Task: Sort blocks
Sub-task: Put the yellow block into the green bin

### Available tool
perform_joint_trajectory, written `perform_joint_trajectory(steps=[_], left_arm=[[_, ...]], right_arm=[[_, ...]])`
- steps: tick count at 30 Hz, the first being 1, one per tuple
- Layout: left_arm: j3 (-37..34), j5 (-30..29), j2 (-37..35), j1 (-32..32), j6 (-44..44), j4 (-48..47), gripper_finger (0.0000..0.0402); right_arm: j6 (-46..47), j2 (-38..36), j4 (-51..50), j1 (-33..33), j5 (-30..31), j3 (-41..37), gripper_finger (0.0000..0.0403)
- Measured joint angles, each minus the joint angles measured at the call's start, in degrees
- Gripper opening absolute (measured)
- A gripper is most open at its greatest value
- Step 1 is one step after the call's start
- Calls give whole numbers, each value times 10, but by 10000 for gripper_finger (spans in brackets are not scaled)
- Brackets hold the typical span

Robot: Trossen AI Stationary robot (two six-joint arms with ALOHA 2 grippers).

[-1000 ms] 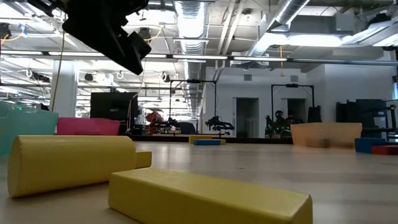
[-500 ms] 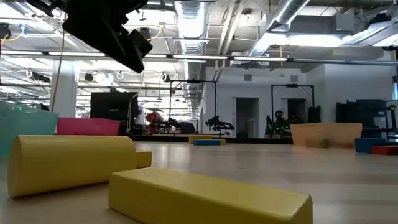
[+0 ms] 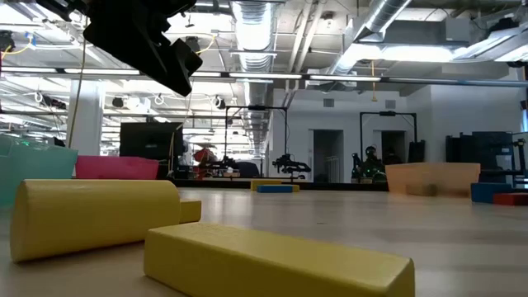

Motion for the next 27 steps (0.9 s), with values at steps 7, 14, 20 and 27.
perform_joint_trajectory(steps=[7, 14, 20, 27], left_arm=[[0, 0, 0, 0, 0, 7, 177], [0, 0, 0, 0, 0, 11, 177], [0, 0, 0, 0, 0, 17, 177], [0, 0, 0, 0, -2, 18, 177]], right_arm=[[-12, 0, -30, -2, -20, 1, 187], [-49, -1, -48, -15, -20, 2, 185], [-100, -1, -29, -34, -18, 2, 200], [-131, -1, -11, -54, -18, 2, 217]])
